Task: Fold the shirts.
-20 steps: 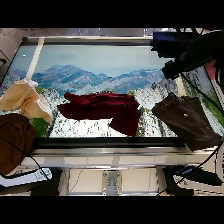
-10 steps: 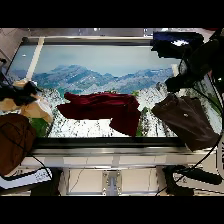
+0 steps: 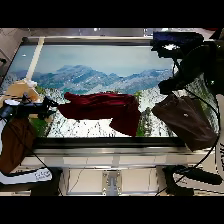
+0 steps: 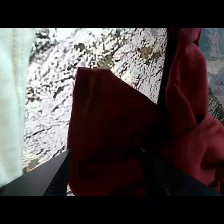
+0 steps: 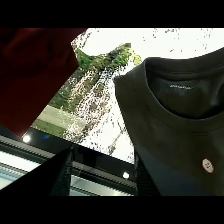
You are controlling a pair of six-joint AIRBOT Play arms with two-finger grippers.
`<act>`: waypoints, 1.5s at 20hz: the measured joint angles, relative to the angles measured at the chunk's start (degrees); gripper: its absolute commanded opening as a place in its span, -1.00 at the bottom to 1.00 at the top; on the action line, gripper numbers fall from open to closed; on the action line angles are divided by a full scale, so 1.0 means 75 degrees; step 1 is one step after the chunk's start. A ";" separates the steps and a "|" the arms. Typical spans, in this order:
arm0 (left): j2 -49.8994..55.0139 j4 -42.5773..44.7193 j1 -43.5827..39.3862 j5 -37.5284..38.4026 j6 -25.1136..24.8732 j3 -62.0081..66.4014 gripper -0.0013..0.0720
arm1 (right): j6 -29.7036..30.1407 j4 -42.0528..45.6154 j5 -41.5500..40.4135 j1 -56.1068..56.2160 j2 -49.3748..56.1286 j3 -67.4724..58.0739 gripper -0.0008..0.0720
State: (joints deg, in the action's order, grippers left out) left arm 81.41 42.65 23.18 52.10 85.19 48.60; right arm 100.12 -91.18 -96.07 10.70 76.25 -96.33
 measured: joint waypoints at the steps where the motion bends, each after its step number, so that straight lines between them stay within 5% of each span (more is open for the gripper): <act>1: 0.0125 -0.0090 -0.0023 -0.0070 -0.0026 -0.0032 0.29 | 0.0000 0.0000 -0.0003 0.0003 -0.0003 0.0000 0.16; 7: 0.0481 -0.0382 -0.0344 -0.0705 -0.0090 -0.0073 0.27 | 0.0003 -0.0017 -0.0044 0.0015 -0.0003 0.0009 0.16; 8: 0.0501 -0.0388 -0.0466 -0.0848 -0.0102 -0.0070 0.09 | 0.0003 -0.0020 -0.0044 0.0015 -0.0003 0.0009 0.16; 9: 0.0533 -0.0373 -0.0609 -0.1014 -0.0105 -0.0070 -0.67 | 0.0003 -0.0023 -0.0041 0.0015 -0.0003 0.0009 0.16; 10: 0.0565 -0.0318 -0.0734 -0.1154 -0.0108 -0.0076 -0.93 | 0.0003 -0.0023 -0.0035 0.0012 -0.0003 0.0009 0.16; 17: 0.0251 -0.0533 -0.0836 -0.1393 -0.0125 0.0006 -0.93 | 0.0003 -0.0166 0.0694 0.0006 -0.0009 0.0638 0.17; 18: 0.0108 -0.0557 -0.0764 -0.1405 -0.0134 0.0020 -0.93 | 0.0003 -0.0245 0.1011 0.0006 -0.0006 0.1043 0.23; 20: -0.0189 -0.0571 -0.0621 -0.1396 -0.0256 0.0029 -0.93 | 0.0003 -0.0560 0.1824 0.0006 0.0009 0.1973 0.76; 30: -0.0743 -0.0612 -0.0475 -0.0938 -0.0475 0.0035 -0.93 | 0.0318 -0.2183 0.5394 0.1309 0.0973 0.4199 0.73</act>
State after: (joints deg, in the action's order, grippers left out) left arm 75.83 38.06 19.62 45.06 81.62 48.86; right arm 102.50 -107.55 -55.61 20.51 83.55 -64.84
